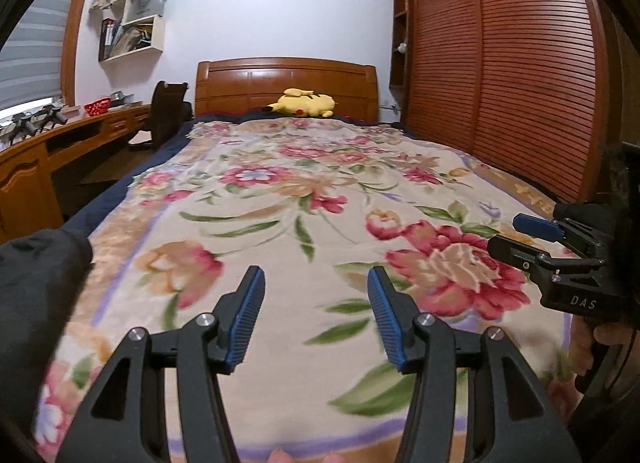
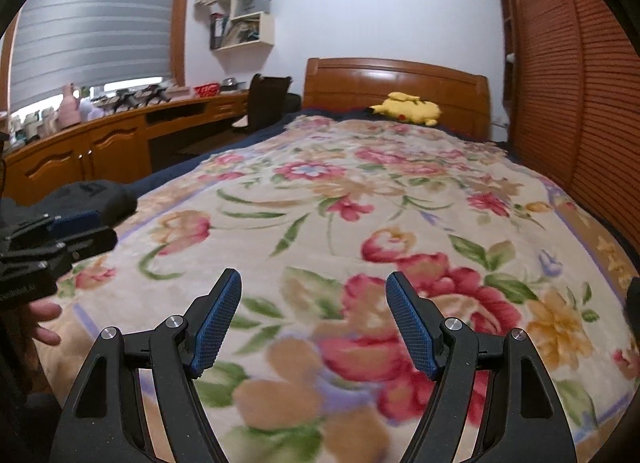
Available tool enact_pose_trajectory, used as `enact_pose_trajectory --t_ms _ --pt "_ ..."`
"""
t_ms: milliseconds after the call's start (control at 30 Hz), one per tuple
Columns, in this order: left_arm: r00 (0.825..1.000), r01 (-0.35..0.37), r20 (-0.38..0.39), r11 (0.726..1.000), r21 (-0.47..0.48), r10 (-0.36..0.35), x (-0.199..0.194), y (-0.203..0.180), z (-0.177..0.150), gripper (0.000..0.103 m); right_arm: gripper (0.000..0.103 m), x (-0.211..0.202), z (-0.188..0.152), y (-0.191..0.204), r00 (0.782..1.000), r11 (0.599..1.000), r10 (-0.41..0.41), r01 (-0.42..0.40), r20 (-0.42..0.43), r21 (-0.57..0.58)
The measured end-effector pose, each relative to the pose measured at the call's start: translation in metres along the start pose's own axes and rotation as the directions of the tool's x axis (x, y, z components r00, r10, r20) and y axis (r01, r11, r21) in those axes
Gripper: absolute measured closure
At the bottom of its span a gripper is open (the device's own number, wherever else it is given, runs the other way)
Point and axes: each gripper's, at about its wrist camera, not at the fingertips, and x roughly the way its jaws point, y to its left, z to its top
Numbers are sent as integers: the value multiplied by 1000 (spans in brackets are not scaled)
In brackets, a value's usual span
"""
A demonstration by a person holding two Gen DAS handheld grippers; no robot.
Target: Fold large clothes
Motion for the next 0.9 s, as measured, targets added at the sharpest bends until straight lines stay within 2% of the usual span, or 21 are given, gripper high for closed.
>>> enact_pose_trajectory --t_ms 467,733,900 --pt "999 -37 10 999 15 37 29 -59 -3 51 26 -37 -23 -55 989 991 -126 122 77 56" --pt "996 -75 41 996 42 73 28 -82 -20 51 27 -49 -42 -74 977 984 -169 159 133 80" --pt "995 -88 56 995 41 85 22 -87 -24 51 26 -50 -48 -79 977 982 -173 161 128 101"
